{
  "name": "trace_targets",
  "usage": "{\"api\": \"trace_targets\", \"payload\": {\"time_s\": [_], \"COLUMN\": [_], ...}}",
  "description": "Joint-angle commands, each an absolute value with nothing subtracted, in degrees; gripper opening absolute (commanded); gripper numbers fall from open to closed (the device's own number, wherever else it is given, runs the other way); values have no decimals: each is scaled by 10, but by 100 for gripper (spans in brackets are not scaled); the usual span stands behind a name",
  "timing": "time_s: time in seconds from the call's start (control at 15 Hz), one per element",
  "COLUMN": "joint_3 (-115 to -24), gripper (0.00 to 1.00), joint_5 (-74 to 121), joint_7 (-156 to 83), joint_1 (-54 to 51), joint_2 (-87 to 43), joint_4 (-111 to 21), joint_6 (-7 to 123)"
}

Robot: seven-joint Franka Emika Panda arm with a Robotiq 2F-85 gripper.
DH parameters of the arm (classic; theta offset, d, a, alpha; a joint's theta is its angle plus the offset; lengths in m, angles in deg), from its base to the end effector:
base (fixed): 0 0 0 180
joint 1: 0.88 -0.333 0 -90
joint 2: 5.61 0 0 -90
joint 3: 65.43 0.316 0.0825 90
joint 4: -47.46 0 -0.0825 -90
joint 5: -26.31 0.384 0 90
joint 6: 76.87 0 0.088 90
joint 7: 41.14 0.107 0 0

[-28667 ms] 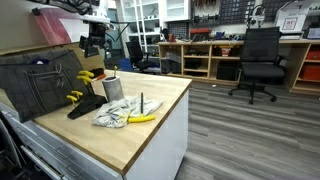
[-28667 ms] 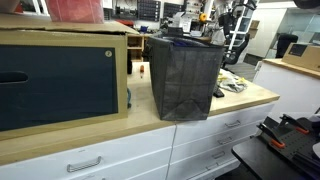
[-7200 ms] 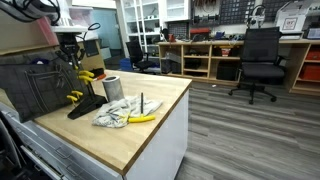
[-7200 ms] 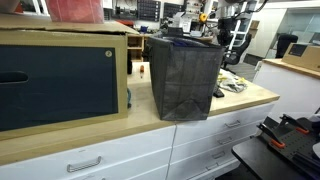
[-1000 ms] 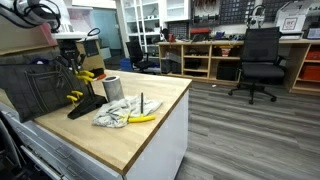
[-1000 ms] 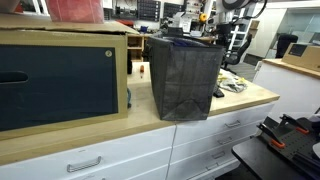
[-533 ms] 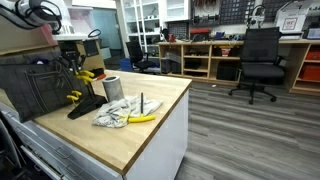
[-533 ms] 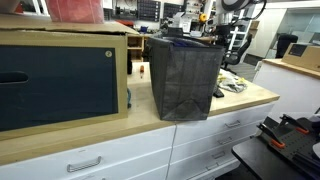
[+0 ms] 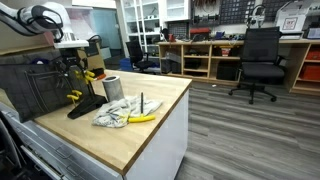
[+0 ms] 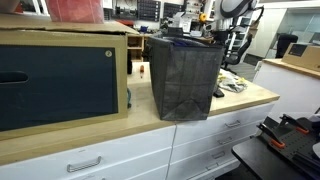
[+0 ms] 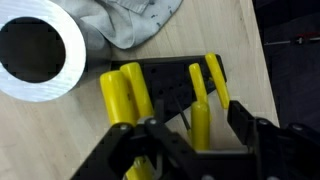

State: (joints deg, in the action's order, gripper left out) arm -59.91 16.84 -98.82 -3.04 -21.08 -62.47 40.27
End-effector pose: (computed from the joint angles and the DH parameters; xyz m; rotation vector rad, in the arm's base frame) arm 0.5929 0.0685 0.3429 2.5238 1.7735 -0.2741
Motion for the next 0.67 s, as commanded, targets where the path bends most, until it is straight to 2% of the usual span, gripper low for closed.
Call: {"api": "trace_targets", "payload": {"time_s": [0.0, 0.6], "joint_3": [-595, -591], "gripper": [98, 100], "joint_5": [173, 237], "joint_7": [-977, -1039], "joint_1": [-30, -28], "joint_2": [-188, -80], "joint_4": [-647, -670], "joint_6": [427, 415]}}
